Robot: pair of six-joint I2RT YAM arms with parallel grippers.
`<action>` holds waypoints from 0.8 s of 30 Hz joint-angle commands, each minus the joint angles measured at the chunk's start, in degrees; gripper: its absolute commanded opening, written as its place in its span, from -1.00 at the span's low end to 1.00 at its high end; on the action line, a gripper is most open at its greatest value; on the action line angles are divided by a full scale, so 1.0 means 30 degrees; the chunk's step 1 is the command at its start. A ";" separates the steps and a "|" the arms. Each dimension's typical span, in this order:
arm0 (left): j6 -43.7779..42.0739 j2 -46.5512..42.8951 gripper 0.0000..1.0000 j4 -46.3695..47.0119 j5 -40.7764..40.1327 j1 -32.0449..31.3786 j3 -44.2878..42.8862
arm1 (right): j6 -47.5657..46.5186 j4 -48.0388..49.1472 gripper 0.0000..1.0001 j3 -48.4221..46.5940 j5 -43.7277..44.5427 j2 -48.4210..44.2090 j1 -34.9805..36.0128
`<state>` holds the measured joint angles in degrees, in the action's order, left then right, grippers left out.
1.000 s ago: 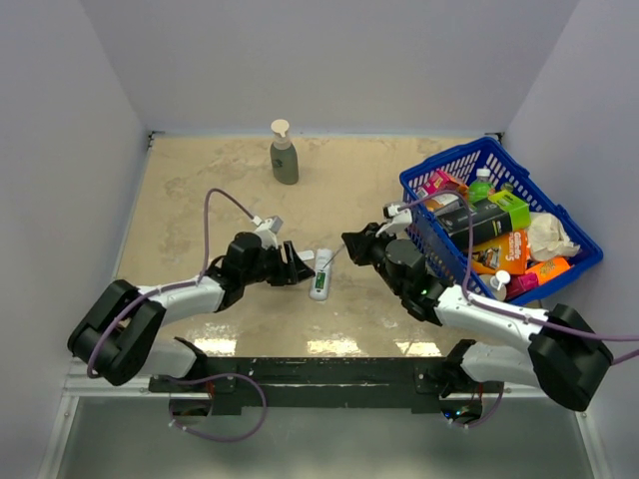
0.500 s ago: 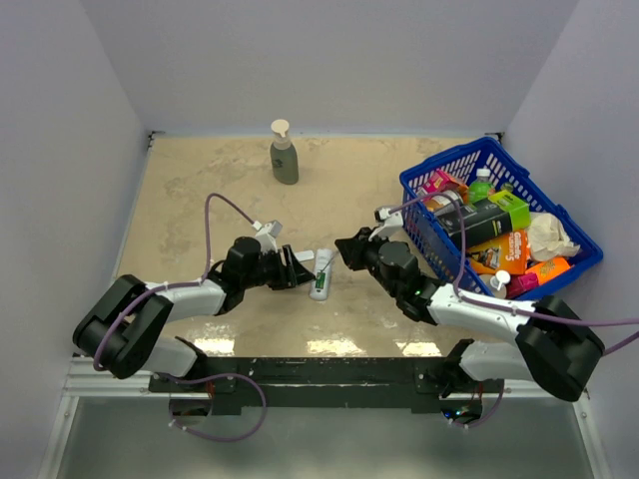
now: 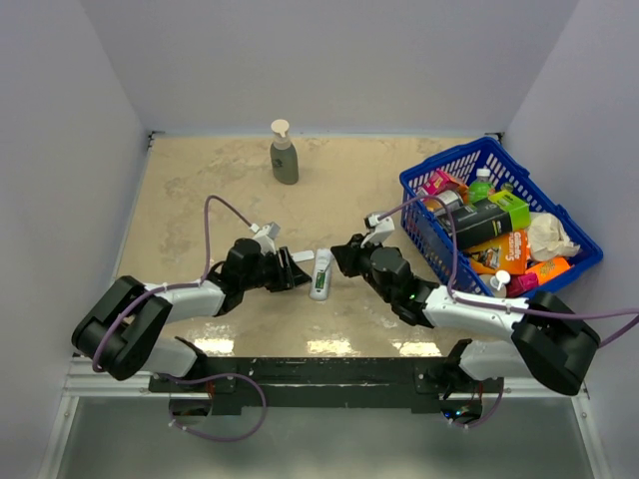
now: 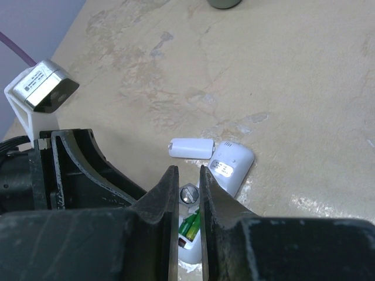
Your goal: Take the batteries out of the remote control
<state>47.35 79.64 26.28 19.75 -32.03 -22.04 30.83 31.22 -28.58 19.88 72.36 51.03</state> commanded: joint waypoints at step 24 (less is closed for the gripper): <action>0.0504 0.0027 -0.04 0.0409 -0.0196 -0.0016 -0.0504 | -0.1986 0.0138 -1.00 -0.0406 0.0728 -0.0272 0.0248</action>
<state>47.66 79.61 24.80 19.09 -32.03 -22.04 25.91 30.06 -28.69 21.63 70.94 51.81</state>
